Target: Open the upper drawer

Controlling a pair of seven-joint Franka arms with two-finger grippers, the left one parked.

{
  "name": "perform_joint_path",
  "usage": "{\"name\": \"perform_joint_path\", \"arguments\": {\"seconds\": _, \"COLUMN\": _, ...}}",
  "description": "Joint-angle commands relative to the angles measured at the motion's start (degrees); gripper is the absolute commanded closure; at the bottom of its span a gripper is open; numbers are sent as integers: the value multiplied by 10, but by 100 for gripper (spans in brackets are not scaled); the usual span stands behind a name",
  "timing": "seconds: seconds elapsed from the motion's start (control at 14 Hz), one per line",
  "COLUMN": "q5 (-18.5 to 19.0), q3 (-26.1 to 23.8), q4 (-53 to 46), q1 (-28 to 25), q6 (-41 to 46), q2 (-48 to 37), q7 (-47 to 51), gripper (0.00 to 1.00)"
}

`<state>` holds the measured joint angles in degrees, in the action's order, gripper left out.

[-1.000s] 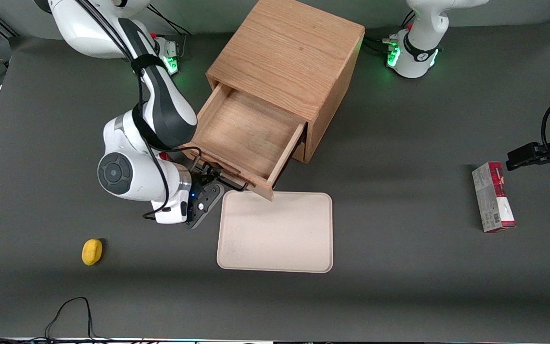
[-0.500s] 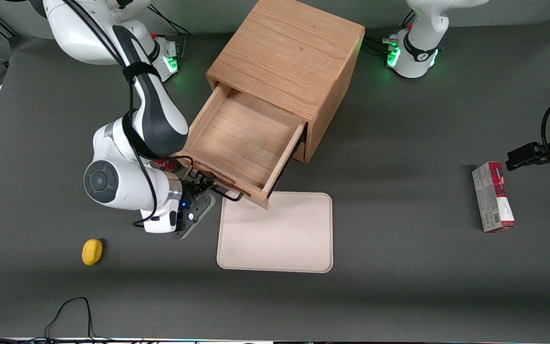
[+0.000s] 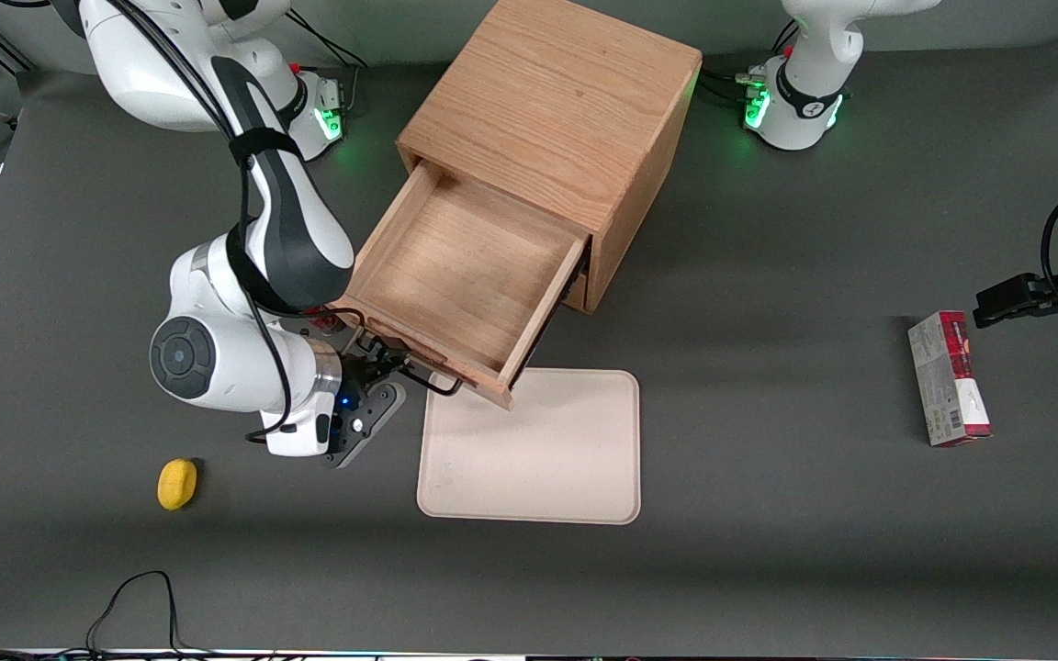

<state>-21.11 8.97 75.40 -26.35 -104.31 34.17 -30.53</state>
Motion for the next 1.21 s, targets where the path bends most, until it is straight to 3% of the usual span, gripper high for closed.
{"name": "perform_joint_path", "arguments": {"seconds": 0.0, "q5": 7, "q3": -3, "q4": -38, "q1": 10, "q6": 10, "q2": 19, "q7": -7, "gripper": 0}}
{"name": "perform_joint_path", "arguments": {"seconds": 0.71, "q5": 7, "q3": -4, "q4": -66, "q1": 25, "q6": 92, "q2": 13, "q7": -6, "gripper": 0}}
{"name": "perform_joint_path", "arguments": {"seconds": 1.14, "q5": 9, "q3": 0, "q4": -116, "q1": 38, "q6": 205, "q2": -11, "q7": 2, "gripper": 0}}
